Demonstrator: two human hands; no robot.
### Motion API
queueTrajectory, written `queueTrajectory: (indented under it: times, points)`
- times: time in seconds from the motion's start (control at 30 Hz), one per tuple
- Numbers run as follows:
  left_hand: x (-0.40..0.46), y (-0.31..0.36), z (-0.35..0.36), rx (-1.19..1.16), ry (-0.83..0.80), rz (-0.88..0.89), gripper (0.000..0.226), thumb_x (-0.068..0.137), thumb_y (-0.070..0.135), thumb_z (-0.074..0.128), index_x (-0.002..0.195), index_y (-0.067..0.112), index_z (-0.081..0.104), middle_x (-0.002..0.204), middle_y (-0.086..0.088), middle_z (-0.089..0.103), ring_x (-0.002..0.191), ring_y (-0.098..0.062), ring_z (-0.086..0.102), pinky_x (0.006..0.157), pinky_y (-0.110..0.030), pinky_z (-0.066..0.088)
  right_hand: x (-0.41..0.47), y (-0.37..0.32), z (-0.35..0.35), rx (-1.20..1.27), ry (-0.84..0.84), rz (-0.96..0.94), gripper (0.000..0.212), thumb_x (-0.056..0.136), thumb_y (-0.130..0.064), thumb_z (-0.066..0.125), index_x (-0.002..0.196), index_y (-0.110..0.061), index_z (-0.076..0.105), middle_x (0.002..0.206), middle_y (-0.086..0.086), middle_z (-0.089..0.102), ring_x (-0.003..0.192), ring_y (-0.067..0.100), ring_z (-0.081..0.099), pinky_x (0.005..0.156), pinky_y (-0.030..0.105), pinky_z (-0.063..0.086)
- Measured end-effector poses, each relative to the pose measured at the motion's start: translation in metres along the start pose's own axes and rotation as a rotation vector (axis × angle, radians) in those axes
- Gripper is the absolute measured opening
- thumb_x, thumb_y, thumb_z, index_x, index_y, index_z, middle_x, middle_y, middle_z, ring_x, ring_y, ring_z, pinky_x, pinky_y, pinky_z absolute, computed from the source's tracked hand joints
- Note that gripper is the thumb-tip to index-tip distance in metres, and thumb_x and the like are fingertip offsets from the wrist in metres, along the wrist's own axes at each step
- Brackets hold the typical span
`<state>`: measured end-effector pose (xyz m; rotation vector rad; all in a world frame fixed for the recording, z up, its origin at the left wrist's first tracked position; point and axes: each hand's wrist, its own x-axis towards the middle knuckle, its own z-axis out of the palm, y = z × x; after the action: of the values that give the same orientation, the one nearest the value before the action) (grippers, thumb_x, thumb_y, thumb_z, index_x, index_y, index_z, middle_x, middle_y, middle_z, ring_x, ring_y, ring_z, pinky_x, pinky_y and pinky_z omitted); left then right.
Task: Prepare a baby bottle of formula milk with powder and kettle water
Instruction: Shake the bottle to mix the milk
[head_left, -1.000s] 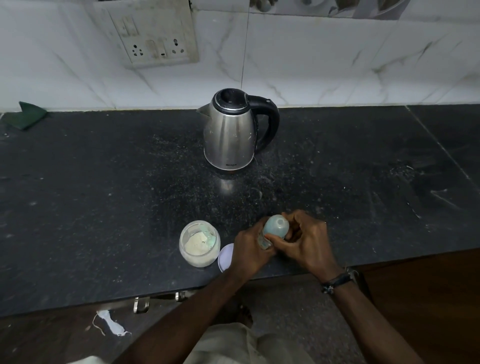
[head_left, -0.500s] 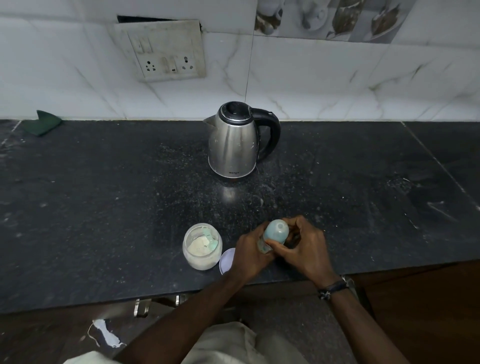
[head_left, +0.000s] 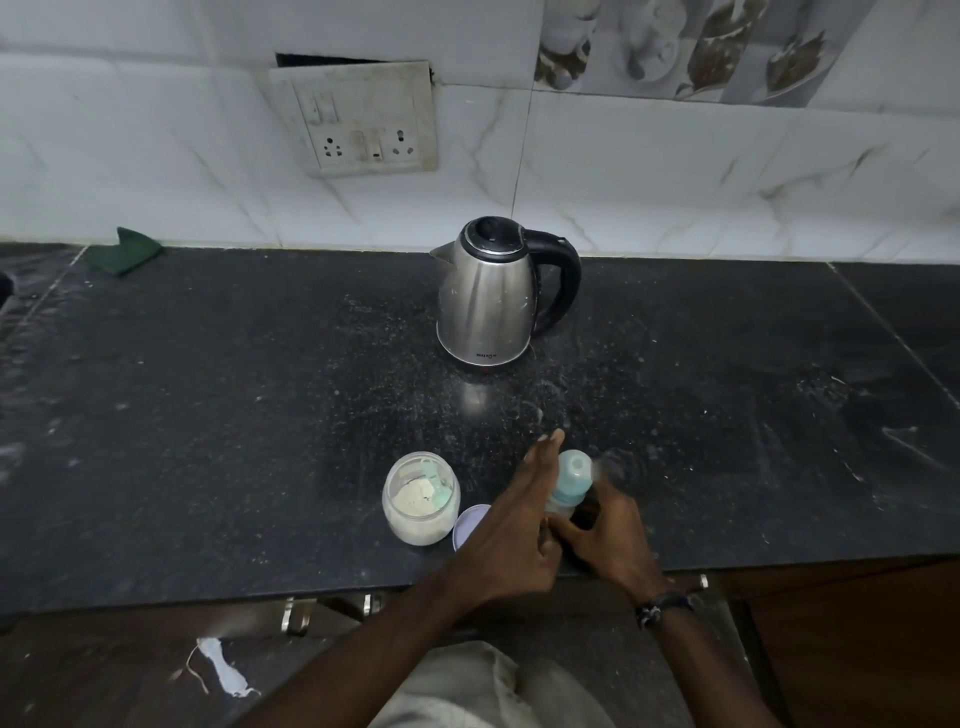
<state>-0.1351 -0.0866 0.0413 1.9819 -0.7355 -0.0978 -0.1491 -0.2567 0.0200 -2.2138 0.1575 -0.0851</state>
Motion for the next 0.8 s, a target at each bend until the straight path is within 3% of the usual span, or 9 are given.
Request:
queueTrajectory:
  times: [0.07, 0.17, 0.3, 0.37, 0.47, 0.53, 0.63, 0.7, 0.8]
  points:
    - [0.007, 0.015, -0.016, -0.024, 0.050, 0.067, 0.093, 0.084, -0.007, 0.059, 0.161, 0.009, 0.010, 0.171, 0.002, 0.010, 0.157, -0.012, 0.006, 0.126, -0.027, 0.014, 0.001, 0.001, 0.003, 0.015, -0.004, 0.029, 0.053, 0.072, -0.028, 0.085, 0.119, -0.018, 0.063, 0.103, -0.014, 0.069, 0.098, 0.004, 0.067, 0.079, 0.018, 0.054]
    - [0.020, 0.029, -0.042, -0.032, 0.248, 0.161, 0.076, 0.092, 0.003, 0.068, 0.155, -0.004, 0.027, 0.165, -0.012, 0.028, 0.156, -0.025, 0.019, 0.126, -0.040, 0.022, 0.005, -0.003, 0.004, 0.014, 0.001, 0.052, 0.045, 0.074, -0.027, 0.084, 0.113, -0.023, 0.062, 0.092, -0.021, 0.066, 0.088, -0.004, 0.066, 0.070, 0.009, 0.048]
    - [0.031, 0.024, -0.090, 0.087, 0.590, 0.235, 0.057, 0.094, 0.010, 0.067, 0.142, -0.012, 0.044, 0.152, -0.022, 0.046, 0.148, -0.037, 0.037, 0.119, -0.061, 0.030, 0.015, -0.009, -0.004, 0.069, -0.024, 0.103, 0.040, 0.072, -0.015, 0.086, 0.105, -0.020, 0.064, 0.099, -0.008, 0.071, 0.084, 0.002, 0.068, 0.071, 0.014, 0.053]
    - [0.031, 0.010, -0.116, 0.120, 0.748, 0.193, 0.048, 0.097, 0.012, 0.060, 0.139, -0.011, 0.050, 0.148, -0.018, 0.050, 0.144, -0.035, 0.044, 0.118, -0.060, 0.034, 0.018, -0.014, -0.011, -0.033, -0.023, -0.009, 0.029, 0.073, -0.016, 0.081, 0.099, -0.010, 0.068, 0.103, 0.010, 0.075, 0.085, 0.012, 0.073, 0.070, 0.022, 0.058]
    - [0.022, -0.031, -0.145, 0.134, 0.895, 0.017, 0.040, 0.100, 0.011, 0.058, 0.136, -0.005, 0.057, 0.139, -0.013, 0.058, 0.136, -0.029, 0.054, 0.115, -0.055, 0.041, 0.024, -0.022, -0.022, 0.180, 0.069, 0.094, 0.053, 0.061, -0.037, 0.087, 0.100, -0.006, 0.070, 0.100, 0.007, 0.076, 0.090, 0.018, 0.073, 0.078, 0.035, 0.061]
    - [0.008, -0.068, -0.154, 0.199, 0.850, -0.158, 0.040, 0.100, 0.016, 0.056, 0.135, -0.004, 0.059, 0.137, -0.015, 0.060, 0.134, -0.030, 0.054, 0.115, -0.054, 0.041, 0.031, -0.031, -0.025, 0.313, 0.079, 0.255, 0.046, 0.065, -0.030, 0.089, 0.103, -0.014, 0.068, 0.100, -0.006, 0.072, 0.088, 0.009, 0.071, 0.078, 0.028, 0.058]
    - [-0.017, -0.122, -0.148, 0.301, 0.626, -0.425, 0.040, 0.102, 0.016, 0.055, 0.136, -0.004, 0.055, 0.140, -0.028, 0.056, 0.136, -0.042, 0.049, 0.117, -0.053, 0.035, 0.037, -0.033, -0.027, 0.245, 0.065, 0.192, 0.023, 0.074, -0.012, 0.083, 0.091, -0.017, 0.070, 0.096, 0.003, 0.075, 0.085, 0.010, 0.072, 0.071, 0.026, 0.060]
    - [-0.034, -0.149, -0.136, 0.370, 0.473, -0.496, 0.035, 0.103, 0.014, 0.054, 0.134, -0.002, 0.053, 0.140, -0.029, 0.054, 0.136, -0.046, 0.046, 0.118, -0.055, 0.033, 0.043, -0.040, -0.030, 0.294, 0.115, 0.213, 0.027, 0.072, -0.016, 0.086, 0.093, -0.018, 0.070, 0.093, -0.003, 0.075, 0.085, 0.010, 0.072, 0.073, 0.029, 0.060]
    - [-0.050, -0.171, -0.122, 0.477, 0.318, -0.535, 0.045, 0.104, 0.027, 0.048, 0.139, -0.002, 0.049, 0.150, -0.027, 0.045, 0.143, -0.043, 0.038, 0.123, -0.052, 0.024, 0.047, -0.044, -0.028, 0.394, 0.045, 0.288, 0.034, 0.069, -0.011, 0.087, 0.099, -0.015, 0.069, 0.098, 0.002, 0.075, 0.078, 0.003, 0.072, 0.067, 0.020, 0.056]
